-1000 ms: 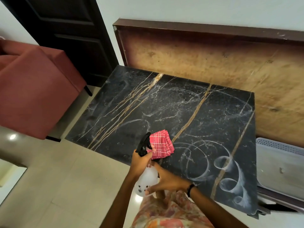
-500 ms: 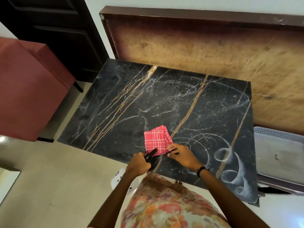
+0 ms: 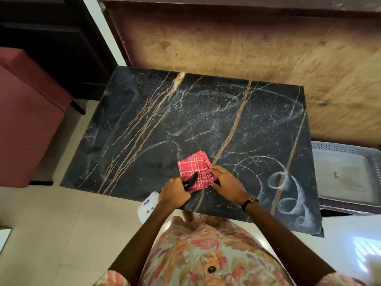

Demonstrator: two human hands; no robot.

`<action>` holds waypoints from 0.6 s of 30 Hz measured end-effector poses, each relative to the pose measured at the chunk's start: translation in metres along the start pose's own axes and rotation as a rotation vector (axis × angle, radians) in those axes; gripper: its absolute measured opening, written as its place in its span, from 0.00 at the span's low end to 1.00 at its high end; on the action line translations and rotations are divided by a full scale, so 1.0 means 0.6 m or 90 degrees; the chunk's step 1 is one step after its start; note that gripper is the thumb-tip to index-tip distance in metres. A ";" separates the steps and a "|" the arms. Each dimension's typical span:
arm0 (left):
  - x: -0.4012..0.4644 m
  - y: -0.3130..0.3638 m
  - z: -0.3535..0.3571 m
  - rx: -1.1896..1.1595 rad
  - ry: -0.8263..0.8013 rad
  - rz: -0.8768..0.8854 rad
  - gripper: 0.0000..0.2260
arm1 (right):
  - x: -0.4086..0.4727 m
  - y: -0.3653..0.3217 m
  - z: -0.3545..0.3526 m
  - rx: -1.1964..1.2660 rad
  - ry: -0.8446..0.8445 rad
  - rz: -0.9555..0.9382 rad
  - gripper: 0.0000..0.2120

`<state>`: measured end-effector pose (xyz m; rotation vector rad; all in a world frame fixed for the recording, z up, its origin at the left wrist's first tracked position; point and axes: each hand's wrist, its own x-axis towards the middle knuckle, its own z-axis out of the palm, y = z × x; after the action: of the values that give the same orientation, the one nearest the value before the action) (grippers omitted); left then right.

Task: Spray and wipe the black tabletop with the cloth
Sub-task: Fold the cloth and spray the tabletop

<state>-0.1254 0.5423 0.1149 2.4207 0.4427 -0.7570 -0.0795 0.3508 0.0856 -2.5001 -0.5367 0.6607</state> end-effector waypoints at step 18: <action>0.019 -0.021 -0.019 0.002 0.042 -0.051 0.14 | 0.004 0.010 0.011 0.026 0.002 0.012 0.28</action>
<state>-0.1174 0.5605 0.1105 2.4482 0.5669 -0.7141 -0.0794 0.3492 0.0765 -2.4707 -0.4942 0.6673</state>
